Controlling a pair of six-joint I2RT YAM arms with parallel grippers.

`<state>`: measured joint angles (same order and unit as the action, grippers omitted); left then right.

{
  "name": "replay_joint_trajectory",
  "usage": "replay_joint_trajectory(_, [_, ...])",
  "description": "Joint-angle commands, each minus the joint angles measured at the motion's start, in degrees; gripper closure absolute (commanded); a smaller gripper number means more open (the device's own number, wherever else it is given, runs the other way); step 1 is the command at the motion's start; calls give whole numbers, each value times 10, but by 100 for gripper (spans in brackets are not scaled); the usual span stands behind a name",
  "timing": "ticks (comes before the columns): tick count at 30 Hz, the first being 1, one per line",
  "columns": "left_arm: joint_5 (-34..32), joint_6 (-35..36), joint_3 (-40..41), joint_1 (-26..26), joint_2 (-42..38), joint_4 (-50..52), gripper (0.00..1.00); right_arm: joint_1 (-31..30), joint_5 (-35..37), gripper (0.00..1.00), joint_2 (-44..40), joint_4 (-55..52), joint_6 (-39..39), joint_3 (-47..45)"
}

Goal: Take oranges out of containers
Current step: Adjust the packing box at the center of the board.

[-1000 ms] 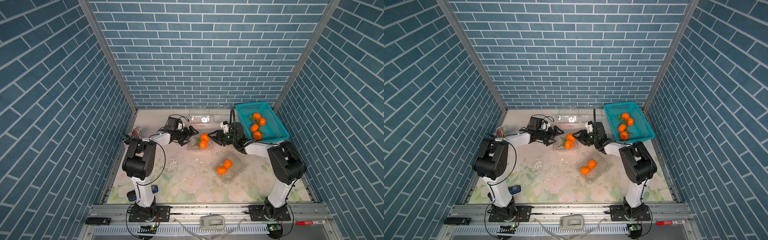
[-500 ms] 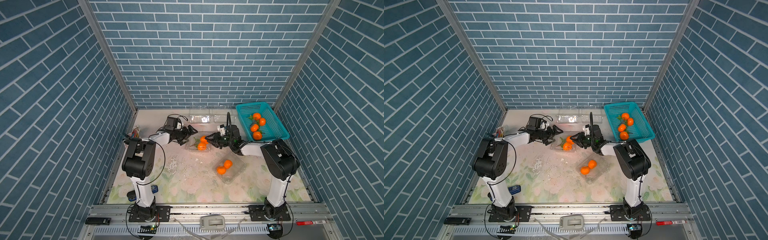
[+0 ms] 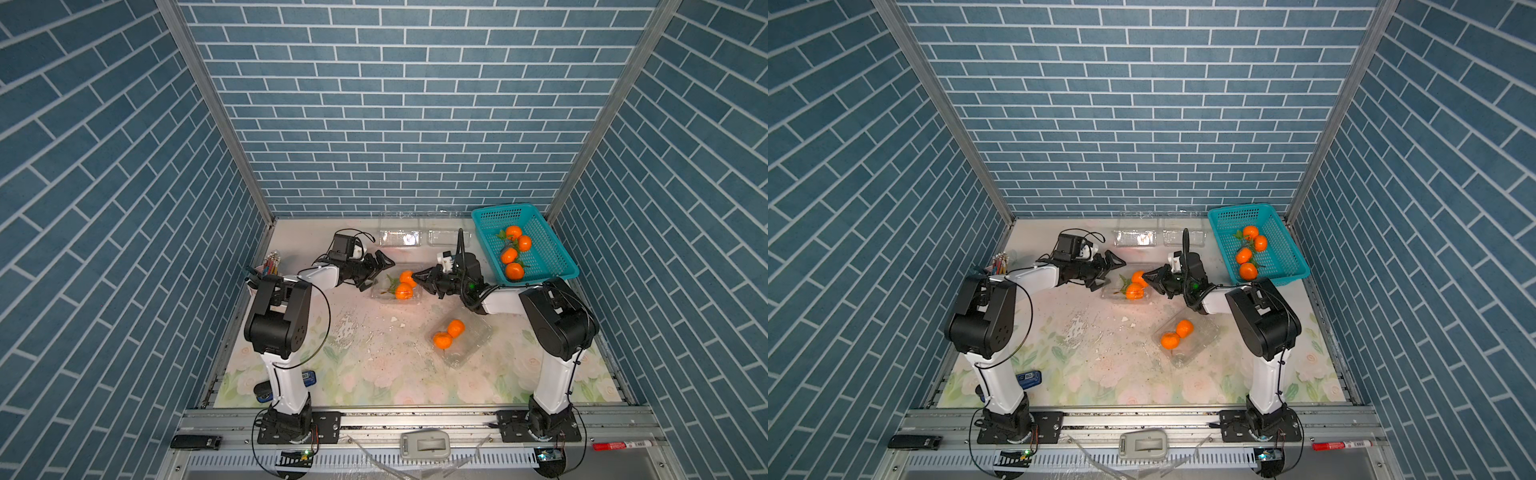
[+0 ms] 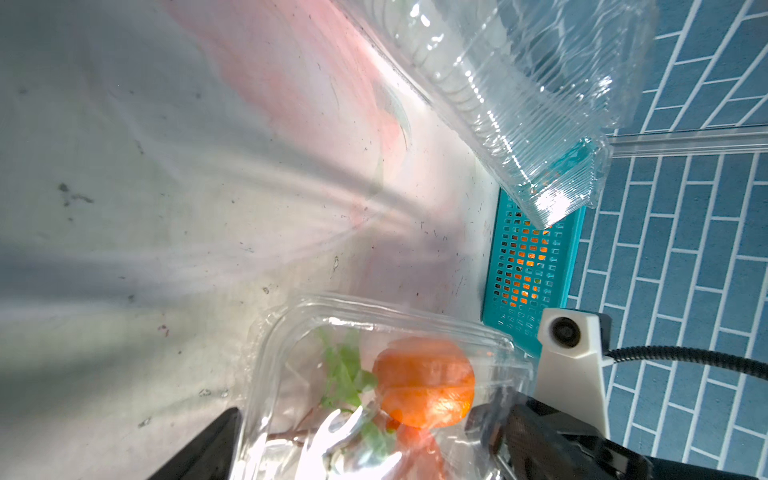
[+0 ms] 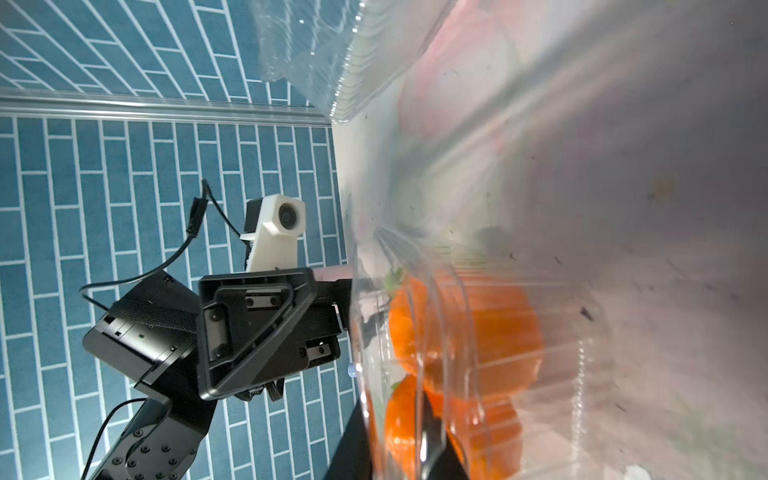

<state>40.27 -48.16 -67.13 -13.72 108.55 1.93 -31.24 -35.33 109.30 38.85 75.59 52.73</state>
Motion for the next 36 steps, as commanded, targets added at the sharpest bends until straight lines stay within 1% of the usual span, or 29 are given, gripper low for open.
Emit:
replay_joint_trajectory(1, [24, -1, -4, 14, -3, 12, 1, -9, 23, 83, -9, 19, 34, -9])
replay_joint_trajectory(4, [21, -4, -4, 37, -6, 25, 1, -10, 42, 86, -10, 37, 58, -24])
replay_joint_trajectory(7, [16, -8, 3, 58, -28, 31, 1, -9, 71, 87, -11, 70, 97, -42])
replay_joint_trajectory(8, [16, -20, 14, 64, -41, 26, 1, -10, 80, 87, -11, 78, 109, -44])
replay_joint_trajectory(11, [8, -57, 52, 70, -91, -3, 1, -15, 113, 88, -15, 85, 138, -46])
replay_joint_trajectory(14, [-6, -100, 115, 65, -145, -54, 1, -23, 140, 88, -15, 89, 164, -42])
replay_joint_trajectory(16, [-27, -119, 163, 58, -186, -87, 1, -27, 151, 88, -13, 94, 180, -37])
replay_joint_trajectory(20, [-53, -161, 257, 38, -250, -165, 1, -31, 165, 88, -12, 101, 198, -24])
replay_joint_trajectory(23, [-84, -185, 317, 4, -273, -226, 1, -35, 180, 88, -15, 100, 204, -20])
replay_joint_trajectory(25, [-98, -187, 328, -27, -263, -248, 1, -40, 188, 88, -15, 96, 206, -18])
replay_joint_trajectory(27, [-102, -209, 339, -53, -239, -295, 1, -45, 195, 88, -14, 97, 212, -18])
replay_joint_trajectory(30, [-152, -262, 391, -85, -219, -402, 1, -50, 203, 88, -10, 114, 227, -24])
replay_joint_trajectory(34, [-214, -289, 425, -133, -186, -490, 1, -52, 217, 88, -17, 124, 233, -43])
replay_joint_trajectory(36, [-240, -312, 443, -147, -167, -529, 2, -52, 220, 88, -21, 126, 234, -50])
